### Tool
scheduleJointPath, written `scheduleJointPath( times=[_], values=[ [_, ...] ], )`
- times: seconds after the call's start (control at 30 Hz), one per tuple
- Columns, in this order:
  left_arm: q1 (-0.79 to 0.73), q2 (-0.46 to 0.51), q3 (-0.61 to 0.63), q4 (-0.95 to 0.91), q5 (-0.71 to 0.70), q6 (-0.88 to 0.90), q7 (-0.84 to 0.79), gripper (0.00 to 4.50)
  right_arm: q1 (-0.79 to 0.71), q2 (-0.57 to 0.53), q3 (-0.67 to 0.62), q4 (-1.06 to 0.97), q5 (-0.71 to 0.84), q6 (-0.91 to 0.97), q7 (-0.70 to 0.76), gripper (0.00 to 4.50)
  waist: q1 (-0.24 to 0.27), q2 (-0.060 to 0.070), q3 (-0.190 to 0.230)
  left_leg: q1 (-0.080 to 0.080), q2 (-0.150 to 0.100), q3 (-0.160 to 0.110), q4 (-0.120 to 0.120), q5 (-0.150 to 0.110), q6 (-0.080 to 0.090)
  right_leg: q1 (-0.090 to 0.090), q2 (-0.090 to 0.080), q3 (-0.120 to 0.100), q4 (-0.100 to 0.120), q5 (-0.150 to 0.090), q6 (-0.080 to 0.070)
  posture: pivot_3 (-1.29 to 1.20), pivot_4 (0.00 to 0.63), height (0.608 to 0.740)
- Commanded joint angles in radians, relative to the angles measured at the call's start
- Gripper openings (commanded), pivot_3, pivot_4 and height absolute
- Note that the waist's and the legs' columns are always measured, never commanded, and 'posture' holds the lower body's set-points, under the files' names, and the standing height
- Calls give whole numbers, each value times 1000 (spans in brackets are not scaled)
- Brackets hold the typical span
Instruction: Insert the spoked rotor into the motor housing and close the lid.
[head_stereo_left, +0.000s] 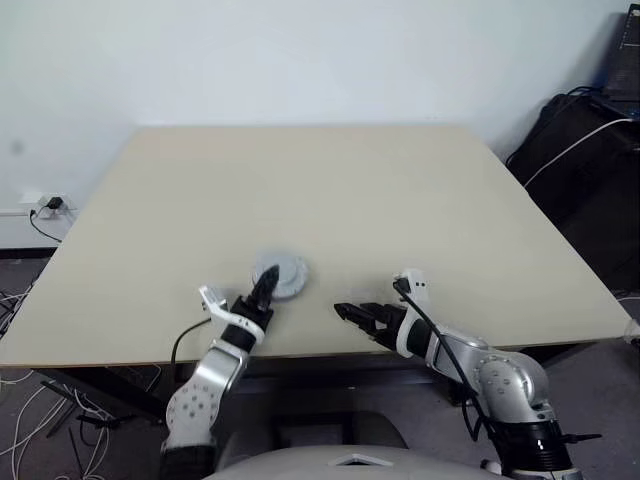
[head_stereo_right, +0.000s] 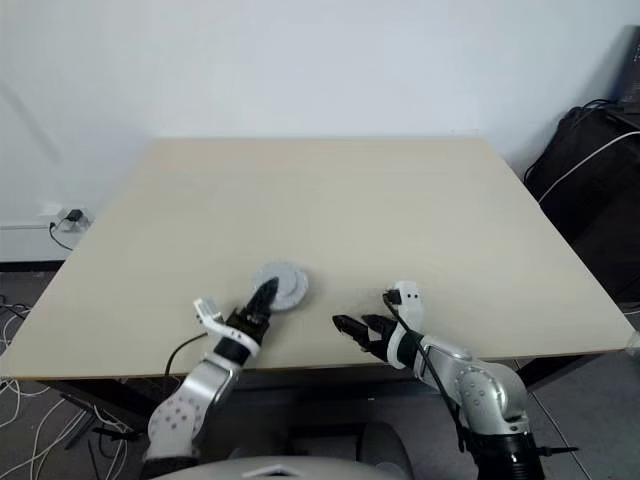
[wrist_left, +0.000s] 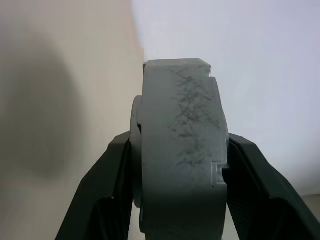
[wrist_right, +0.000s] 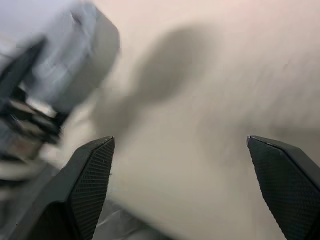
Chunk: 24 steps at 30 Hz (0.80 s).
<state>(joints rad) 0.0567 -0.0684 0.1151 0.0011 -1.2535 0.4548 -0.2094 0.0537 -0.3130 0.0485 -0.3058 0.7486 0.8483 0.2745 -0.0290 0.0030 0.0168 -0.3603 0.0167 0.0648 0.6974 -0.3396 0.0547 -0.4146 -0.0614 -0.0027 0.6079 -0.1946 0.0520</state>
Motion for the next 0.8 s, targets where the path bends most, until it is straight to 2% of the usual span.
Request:
scheduleJointPath(
  times=[0.03,0.2,0.63,0.8],
  values=[
    [-133,-57,35,78,32,-29,-6,2107,-3,-7,66,-24,-134,-151,54,4500,1,-1,0,0,0,0,0,0,0,0,0,0,0,0,0,0,0,740],
    [-314,-51,111,288,120,-100,26,2107,18,12,122,15,-322,-352,51,4500,3,-3,1,0,-1,0,0,2,-4,1,0,0,-2,1,0,0,0,740],
    [-642,-41,304,743,321,-267,74,2107,68,57,139,115,-574,-678,37,4500,6,-9,4,-1,-3,-1,0,2,-4,3,0,0,-5,2,2,0,0,740],
    [-719,-22,370,883,376,-338,112,2107,78,79,137,138,-588,-711,57,4500,5,-10,5,-1,-3,-1,0,3,-4,3,0,0,-5,2,2,0,0,740]
  ],
)
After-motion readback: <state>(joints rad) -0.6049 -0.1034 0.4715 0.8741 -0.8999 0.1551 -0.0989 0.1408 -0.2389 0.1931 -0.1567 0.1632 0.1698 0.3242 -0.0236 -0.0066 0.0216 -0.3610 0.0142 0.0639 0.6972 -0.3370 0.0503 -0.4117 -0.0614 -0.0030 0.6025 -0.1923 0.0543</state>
